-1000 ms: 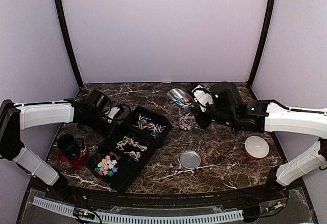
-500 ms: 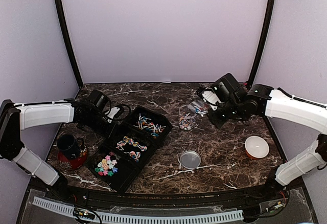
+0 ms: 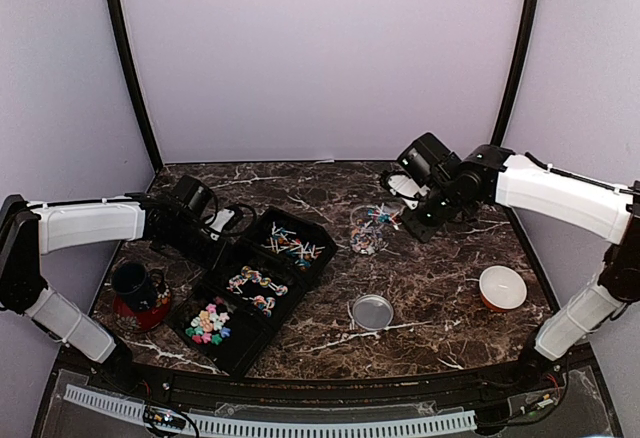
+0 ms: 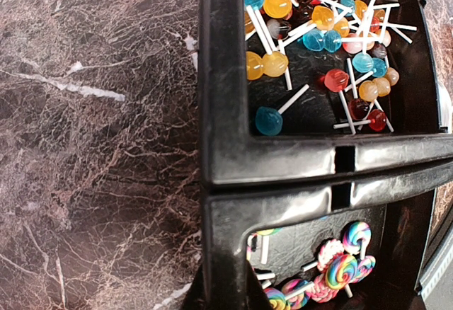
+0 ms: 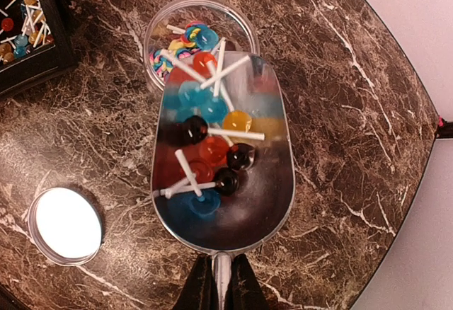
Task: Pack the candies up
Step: Place the fake candies in the packing box, then scoop the fake candies from the plate.
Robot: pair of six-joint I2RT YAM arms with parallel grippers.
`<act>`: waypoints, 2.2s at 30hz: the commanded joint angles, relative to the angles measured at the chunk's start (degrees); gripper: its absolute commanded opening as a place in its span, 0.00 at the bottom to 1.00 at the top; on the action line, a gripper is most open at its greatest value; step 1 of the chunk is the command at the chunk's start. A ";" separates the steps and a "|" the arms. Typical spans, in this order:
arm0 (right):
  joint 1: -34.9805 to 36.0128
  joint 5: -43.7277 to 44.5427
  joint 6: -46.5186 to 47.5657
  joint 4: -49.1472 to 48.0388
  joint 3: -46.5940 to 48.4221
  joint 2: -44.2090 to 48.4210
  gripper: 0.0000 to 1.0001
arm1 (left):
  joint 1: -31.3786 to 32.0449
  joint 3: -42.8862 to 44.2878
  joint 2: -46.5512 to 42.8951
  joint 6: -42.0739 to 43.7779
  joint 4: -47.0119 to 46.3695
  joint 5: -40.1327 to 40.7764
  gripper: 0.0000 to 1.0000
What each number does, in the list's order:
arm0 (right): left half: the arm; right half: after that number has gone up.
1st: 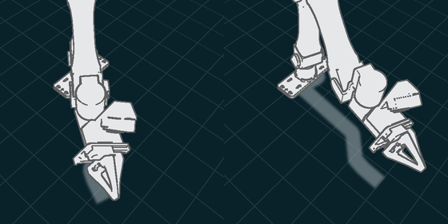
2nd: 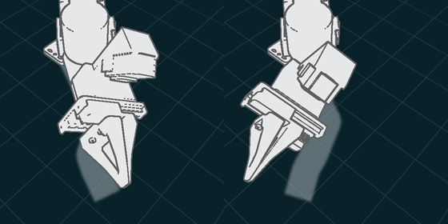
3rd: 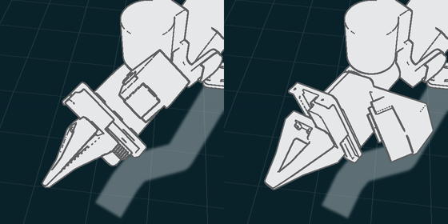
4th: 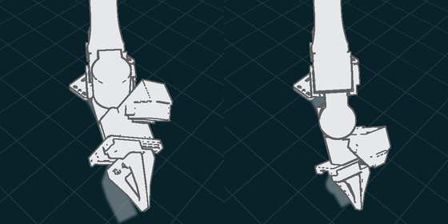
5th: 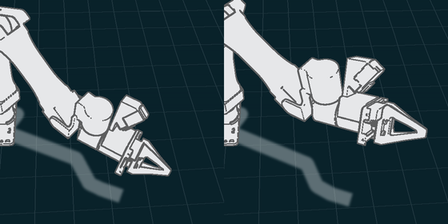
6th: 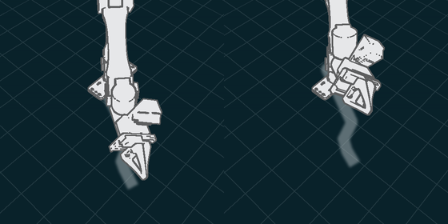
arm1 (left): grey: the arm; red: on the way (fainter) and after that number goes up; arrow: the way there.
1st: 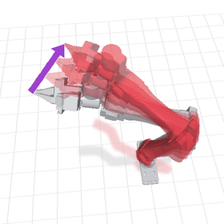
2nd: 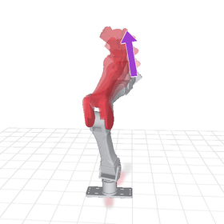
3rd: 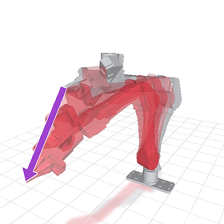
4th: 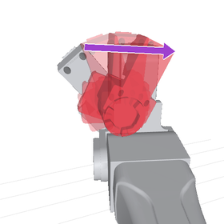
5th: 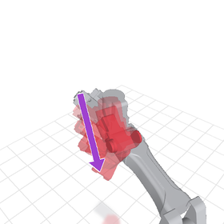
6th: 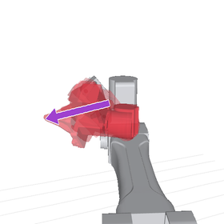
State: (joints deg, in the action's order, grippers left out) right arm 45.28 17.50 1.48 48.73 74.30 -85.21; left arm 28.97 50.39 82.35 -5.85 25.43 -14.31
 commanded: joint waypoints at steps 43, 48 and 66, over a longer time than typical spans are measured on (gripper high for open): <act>7.27 1.13 3.70 9.20 18.30 -6.94 0.00 | -0.77 1.44 -2.89 -1.12 -2.23 -4.90 0.00; 11.90 0.64 5.65 9.86 20.50 -9.82 0.00 | -0.70 1.54 -2.33 -1.05 -1.99 -5.56 0.00; 18.58 3.40 6.53 18.24 31.39 -24.54 0.00 | -0.26 1.87 -1.34 -0.90 -0.83 -2.22 0.00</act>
State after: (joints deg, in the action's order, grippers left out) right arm 63.33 18.46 7.90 64.90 102.83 -107.96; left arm 28.45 50.41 82.50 -5.82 26.35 -14.98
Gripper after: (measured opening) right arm 0.080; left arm 0.084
